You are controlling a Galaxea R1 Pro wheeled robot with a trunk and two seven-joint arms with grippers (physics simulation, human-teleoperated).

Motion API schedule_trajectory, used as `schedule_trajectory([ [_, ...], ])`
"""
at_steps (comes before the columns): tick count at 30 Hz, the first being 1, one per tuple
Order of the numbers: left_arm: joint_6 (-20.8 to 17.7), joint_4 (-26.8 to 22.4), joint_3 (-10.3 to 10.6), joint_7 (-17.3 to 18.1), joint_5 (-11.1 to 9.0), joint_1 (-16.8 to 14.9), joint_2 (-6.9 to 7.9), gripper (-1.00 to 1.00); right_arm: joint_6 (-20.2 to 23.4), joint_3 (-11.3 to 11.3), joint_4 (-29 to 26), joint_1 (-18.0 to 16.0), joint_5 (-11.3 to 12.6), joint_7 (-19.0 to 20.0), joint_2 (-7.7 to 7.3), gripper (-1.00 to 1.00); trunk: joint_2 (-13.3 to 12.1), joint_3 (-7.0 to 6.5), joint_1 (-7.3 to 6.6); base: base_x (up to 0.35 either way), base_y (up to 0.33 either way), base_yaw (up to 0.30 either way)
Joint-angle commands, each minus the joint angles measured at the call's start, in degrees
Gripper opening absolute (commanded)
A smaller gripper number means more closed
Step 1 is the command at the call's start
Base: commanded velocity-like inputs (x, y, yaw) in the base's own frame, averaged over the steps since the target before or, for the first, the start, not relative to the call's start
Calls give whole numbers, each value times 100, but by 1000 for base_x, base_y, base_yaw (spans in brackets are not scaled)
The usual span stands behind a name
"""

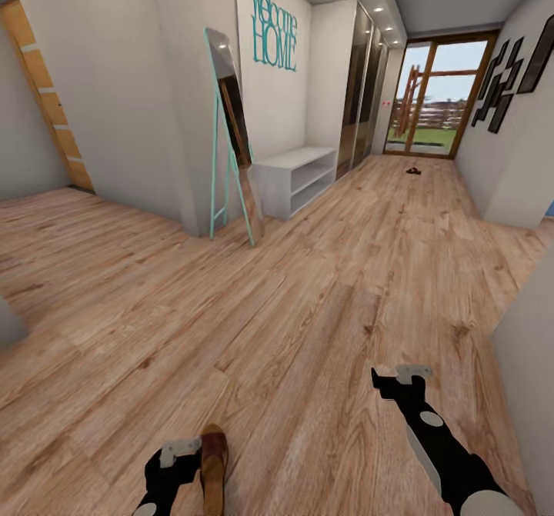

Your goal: Pick up the two gym shoes and the two sandals from the corridor floor and place them onto the hallstand (shoe rack) in the corridor, making sure they are on the rack and not on the floor. Arrange them so the two gym shoes are next to each other and the two sandals are next to each other.

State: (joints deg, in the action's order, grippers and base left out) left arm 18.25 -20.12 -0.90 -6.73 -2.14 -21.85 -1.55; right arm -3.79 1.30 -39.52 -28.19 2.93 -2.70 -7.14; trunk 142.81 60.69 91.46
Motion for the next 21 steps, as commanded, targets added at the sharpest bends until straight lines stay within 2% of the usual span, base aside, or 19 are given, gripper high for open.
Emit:
schedule_trajectory([
  [1, 16, 5, -4, 5, -20, -3, -4, 100, -15, 11, -56, -2, 31, 19, -5, 100, 43, 23, 21, 0, 0, 2],
  [4, 0, 13, 12, 84, -17, -3, -2, 100, 97, -4, -656, -2, 29, 301, -13, 100, 47, 90, 29, 0, 0, 0],
  [5, -17, 19, 9, 127, -11, -7, -9, 100, 447, -14, -1090, -2, 36, 386, -14, 100, 49, 112, 32, 0, 0, 0],
  [10, -79, 26, 3, 190, 95, -77, -19, 100, 1736, -20, -2037, -2, 49, 485, -15, 100, 55, 223, 44, 0, 0, 0],
  [13, -173, -20, -5, 232, 142, -117, 0, 100, 1920, -10, -2244, -2, 39, 496, -21, 100, 59, 289, 52, 0, 0, 0],
  [21, -466, -5, -10, 604, 161, -244, 8, 100, 1966, -16, -2285, -2, 33, 494, -22, 100, 70, 482, 73, 0, 0, 0],
])
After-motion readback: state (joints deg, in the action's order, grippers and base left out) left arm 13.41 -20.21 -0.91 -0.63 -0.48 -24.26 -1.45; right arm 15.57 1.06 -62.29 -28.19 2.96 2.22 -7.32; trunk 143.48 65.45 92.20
